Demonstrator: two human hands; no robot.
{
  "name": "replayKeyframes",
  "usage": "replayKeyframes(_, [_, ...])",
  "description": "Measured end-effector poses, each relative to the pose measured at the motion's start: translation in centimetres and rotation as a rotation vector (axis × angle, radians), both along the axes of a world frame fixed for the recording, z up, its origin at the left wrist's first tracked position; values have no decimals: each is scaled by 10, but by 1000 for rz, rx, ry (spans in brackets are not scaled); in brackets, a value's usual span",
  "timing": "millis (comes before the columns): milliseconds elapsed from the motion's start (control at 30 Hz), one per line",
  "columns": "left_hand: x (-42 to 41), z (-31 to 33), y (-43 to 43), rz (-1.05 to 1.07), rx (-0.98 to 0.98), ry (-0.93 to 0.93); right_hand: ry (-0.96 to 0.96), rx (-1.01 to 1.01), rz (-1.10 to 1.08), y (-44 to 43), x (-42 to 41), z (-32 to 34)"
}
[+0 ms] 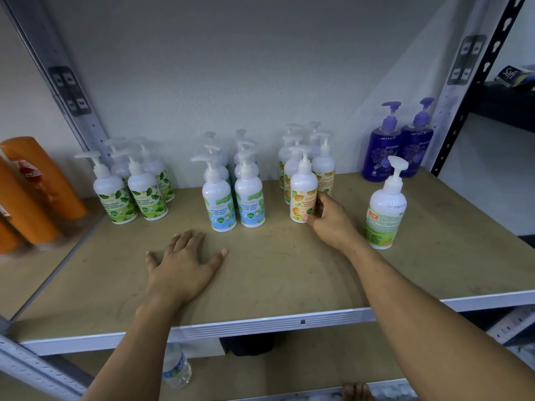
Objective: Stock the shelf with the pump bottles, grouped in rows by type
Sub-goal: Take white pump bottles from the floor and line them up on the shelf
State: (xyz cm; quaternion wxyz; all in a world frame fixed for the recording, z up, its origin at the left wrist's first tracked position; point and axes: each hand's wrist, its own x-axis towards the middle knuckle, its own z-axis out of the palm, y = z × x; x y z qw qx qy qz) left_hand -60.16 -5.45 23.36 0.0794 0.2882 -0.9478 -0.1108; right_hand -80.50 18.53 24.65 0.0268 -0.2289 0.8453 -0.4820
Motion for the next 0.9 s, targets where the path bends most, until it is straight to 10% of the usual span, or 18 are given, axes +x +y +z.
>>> replayKeyframes(433, [1, 1, 0, 6, 6, 6, 256, 288, 21, 47, 39, 2])
replayKeyframes(900, [5, -9, 8, -7, -54, 145, 106, 23, -396, 150, 40, -5])
